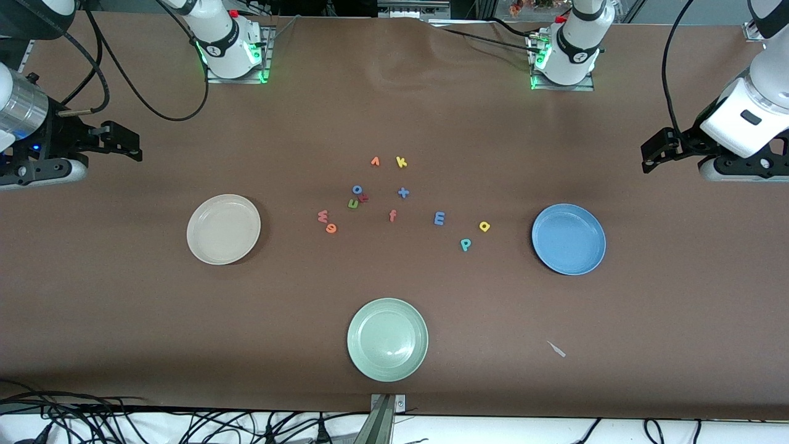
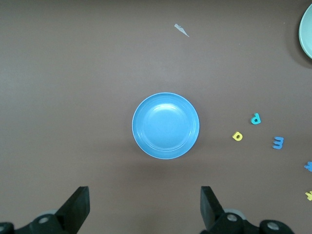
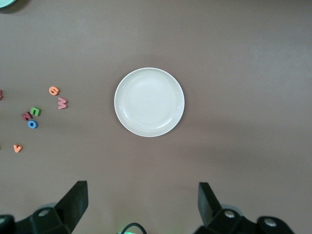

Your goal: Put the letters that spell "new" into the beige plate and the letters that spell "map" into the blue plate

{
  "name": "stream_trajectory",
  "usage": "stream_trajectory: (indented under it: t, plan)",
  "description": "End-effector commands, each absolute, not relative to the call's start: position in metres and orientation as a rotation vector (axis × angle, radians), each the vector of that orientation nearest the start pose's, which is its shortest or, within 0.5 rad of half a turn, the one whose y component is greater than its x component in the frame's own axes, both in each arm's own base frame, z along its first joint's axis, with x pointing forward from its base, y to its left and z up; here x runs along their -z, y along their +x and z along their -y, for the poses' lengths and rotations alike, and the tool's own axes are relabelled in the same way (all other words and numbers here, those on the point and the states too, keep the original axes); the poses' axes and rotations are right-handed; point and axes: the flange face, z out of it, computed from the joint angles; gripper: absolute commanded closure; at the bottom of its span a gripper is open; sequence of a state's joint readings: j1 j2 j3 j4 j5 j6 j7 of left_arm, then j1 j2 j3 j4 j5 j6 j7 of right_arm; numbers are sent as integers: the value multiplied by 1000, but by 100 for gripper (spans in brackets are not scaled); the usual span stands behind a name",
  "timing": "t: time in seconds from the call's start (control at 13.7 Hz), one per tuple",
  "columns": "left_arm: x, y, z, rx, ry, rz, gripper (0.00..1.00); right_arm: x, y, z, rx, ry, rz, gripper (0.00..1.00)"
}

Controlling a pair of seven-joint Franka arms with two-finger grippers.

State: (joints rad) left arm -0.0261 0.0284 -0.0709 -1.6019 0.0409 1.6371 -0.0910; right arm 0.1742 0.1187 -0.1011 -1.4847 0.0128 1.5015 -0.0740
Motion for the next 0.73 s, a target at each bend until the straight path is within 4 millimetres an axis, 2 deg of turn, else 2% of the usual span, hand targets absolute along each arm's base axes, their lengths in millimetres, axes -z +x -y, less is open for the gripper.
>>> stream_trajectory:
  t: [0.0,0.66]
  plan:
    - [-606,566,49,11,-3115,-28,0,-594,576,-48,-163,-3138,229,0]
    - [-606,566,49,11,-3115,-28,0,-590,575,-45,-175,-3131,224,0]
